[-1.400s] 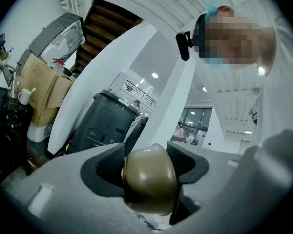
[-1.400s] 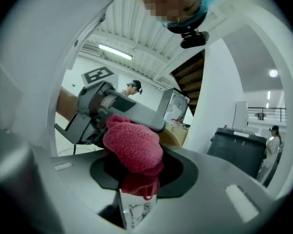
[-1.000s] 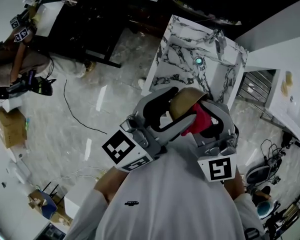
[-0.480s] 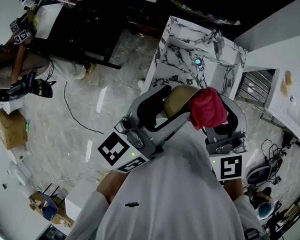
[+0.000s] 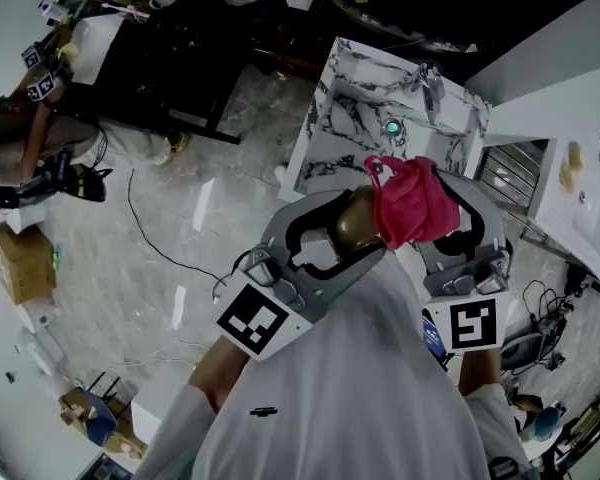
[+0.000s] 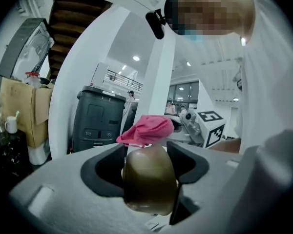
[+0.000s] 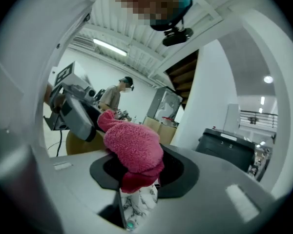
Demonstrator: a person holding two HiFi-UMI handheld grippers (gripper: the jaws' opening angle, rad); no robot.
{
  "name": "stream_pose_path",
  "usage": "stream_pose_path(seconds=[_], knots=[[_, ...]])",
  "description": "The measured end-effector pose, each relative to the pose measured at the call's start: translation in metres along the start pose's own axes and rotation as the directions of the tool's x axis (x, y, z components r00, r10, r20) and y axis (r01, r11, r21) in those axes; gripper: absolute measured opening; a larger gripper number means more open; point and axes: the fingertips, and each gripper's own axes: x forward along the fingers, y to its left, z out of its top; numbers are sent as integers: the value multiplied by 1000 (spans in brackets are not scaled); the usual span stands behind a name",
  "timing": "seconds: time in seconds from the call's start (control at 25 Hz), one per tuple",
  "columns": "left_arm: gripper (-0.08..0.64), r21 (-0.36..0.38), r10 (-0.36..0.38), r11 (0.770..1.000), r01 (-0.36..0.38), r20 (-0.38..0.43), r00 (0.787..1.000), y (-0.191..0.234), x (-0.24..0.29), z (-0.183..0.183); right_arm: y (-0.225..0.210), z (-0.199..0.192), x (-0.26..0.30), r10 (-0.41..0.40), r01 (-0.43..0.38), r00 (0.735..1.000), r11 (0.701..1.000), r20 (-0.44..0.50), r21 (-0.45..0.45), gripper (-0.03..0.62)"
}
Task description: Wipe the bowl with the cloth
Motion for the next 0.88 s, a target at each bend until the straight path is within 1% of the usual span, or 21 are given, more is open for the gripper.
stream_pose_path(seconds=[0.04, 0.08, 0.12, 0.16, 0.2, 0.28, 0.4, 0.6, 0.72, 0.8, 0.88], knots=[[279, 34, 3, 999, -2, -36, 999, 0, 1, -4, 7, -3, 3, 37, -39, 999, 997, -28, -67, 144], [279, 73, 9, 997, -4, -72, 997, 0, 1, -9, 14, -6, 6, 65, -73, 996, 988, -58, -139, 144], [279, 111, 17, 994, -6, -97, 995, 0, 1, -12, 18, -7, 9, 84, -99, 993, 975, -81, -201, 144], [279, 137, 21, 991, -7, -104, 994, 1, 0, -12, 20, -8, 12, 95, -115, 991, 964, -95, -241, 144], [279, 148, 22, 989, -7, -100, 995, 2, -1, -11, 20, -9, 14, 100, -124, 990, 957, -104, -261, 144], [280, 145, 20, 989, -8, -86, 996, 4, -5, -8, 18, -12, 18, 96, -125, 989, 952, -116, -278, 144], [279, 130, 12, 992, -2, -70, 997, 6, -9, -2, 12, -21, 22, 90, -124, 987, 953, -133, -277, 144], [279, 72, -32, 997, 33, -23, 999, 3, -14, 9, 8, -35, 29, 94, -127, 985, 963, -146, -238, 144], [279, -1, -48, 999, 48, 61, 997, 4, -16, 25, 7, -42, 31, 91, -119, 985, 974, -146, -192, 144], [279, -28, -47, 998, 50, 110, 993, 7, -17, 35, 9, -47, 31, 96, -122, 983, 978, -155, -167, 144], [279, -44, -39, 998, 46, 142, 989, 10, -17, 41, 9, -51, 31, 89, -112, 984, 982, -154, -150, 144]])
